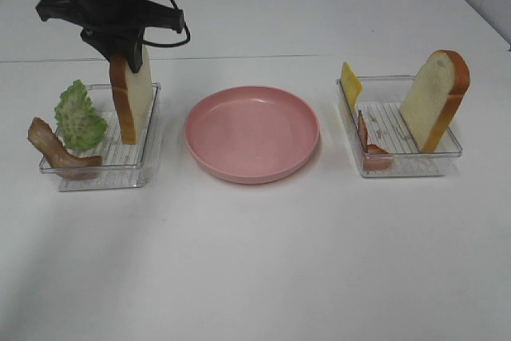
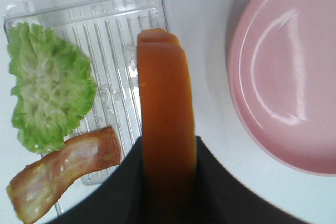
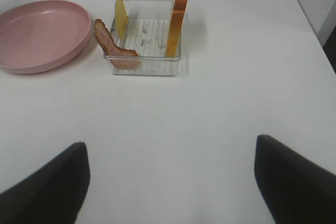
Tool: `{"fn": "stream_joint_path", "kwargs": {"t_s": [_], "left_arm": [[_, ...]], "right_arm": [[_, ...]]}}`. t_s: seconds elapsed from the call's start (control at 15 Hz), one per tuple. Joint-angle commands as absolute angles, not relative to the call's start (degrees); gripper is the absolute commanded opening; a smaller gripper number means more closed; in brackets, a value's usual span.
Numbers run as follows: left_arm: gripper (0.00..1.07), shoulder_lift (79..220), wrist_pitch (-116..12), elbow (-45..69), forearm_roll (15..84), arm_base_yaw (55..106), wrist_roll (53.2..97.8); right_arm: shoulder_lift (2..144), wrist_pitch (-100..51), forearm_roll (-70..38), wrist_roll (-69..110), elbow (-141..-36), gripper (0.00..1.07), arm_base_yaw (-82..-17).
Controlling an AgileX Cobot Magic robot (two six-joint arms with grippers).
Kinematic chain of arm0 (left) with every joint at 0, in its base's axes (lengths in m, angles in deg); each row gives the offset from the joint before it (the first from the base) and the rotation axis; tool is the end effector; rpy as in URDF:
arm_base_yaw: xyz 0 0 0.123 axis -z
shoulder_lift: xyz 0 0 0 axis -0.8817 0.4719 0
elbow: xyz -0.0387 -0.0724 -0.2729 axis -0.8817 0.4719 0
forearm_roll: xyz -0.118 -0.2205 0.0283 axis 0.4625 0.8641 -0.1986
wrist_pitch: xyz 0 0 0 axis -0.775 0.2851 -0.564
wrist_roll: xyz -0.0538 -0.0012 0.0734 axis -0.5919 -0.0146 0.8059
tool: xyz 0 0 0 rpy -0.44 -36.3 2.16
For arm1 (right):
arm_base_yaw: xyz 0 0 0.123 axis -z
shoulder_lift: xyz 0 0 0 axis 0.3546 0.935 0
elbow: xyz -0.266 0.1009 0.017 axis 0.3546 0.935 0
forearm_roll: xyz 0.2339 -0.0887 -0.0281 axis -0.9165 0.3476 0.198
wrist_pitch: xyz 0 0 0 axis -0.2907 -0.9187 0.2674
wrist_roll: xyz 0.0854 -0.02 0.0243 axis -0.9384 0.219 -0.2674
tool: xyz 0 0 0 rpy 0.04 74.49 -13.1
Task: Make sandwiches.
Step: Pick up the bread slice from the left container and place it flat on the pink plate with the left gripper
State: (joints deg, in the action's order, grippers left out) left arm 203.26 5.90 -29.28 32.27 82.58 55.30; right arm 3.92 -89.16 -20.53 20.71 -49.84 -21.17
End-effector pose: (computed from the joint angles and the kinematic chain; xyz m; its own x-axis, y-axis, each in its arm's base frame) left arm 0.4303 -0.1585 0.2516 -0.9609 0.0805 -0.2648 0.0906 0.9955 -0.0261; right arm -0.0074 0.0065 0.2789 -0.4446 -0.0434 -0.8947 -0.0892 0.9960 -0.0040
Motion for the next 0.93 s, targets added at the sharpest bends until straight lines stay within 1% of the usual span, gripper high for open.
{"fn": "stream_joint_path", "kwargs": {"t_s": [0.07,0.13,0.2,0.27,0.33,0.4,0.47,0.53,0.6,0.67,0.73,0.8,0.93], "left_arm": [[0.00,199.36,7.96,-29.40,32.78,82.53,55.30],[0.00,197.87,7.33,-29.40,33.99,82.53,56.73],[0.00,197.13,6.36,-29.40,36.11,81.95,59.60],[0.00,197.01,5.79,-29.40,41.26,80.75,62.41],[0.00,197.53,5.33,-29.40,48.02,78.86,65.67],[0.00,199.42,3.38,-29.40,59.60,75.94,72.26],[0.00,199.42,3.38,-29.40,59.60,75.94,72.26],[0.00,200.74,2.29,-29.40,64.52,75.25,74.67],[0.00,204.06,-0.11,-29.40,71.63,75.14,78.56],[0.00,205.72,-1.09,-29.40,74.72,75.14,80.68],[0.00,206.87,-1.32,-29.40,76.96,75.14,81.08],[0.00,208.99,-1.32,-29.40,81.54,75.14,82.57],[0.00,212.77,-1.32,-29.40,88.07,75.14,85.72]], "right_arm": [[3.23,-88.76,-20.70,21.05,-49.78,0.80,-20.77],[3.23,-88.76,-20.70,21.05,-49.78,0.80,-20.77],[3.23,-88.76,-20.70,21.05,-49.78,0.80,-20.77],[3.23,-88.76,-20.70,21.05,-49.78,0.80,-20.77],[3.23,-88.76,-20.70,21.05,-49.78,0.80,-20.77],[3.23,-88.76,-20.70,21.05,-49.78,0.80,-20.77],[3.23,-88.76,-20.70,21.05,-49.78,0.80,-20.77],[3.23,-88.76,-20.70,21.05,-49.78,0.80,-20.77],[3.23,-88.76,-20.70,21.05,-49.78,0.80,-20.77],[3.23,-88.76,-20.70,21.05,-49.78,0.80,-20.77],[3.23,-88.76,-20.70,21.05,-49.78,0.80,-20.77],[3.23,-88.76,-20.70,21.05,-49.78,0.80,-20.77],[3.23,-88.76,-20.70,21.05,-49.78,0.80,-20.77]]}}
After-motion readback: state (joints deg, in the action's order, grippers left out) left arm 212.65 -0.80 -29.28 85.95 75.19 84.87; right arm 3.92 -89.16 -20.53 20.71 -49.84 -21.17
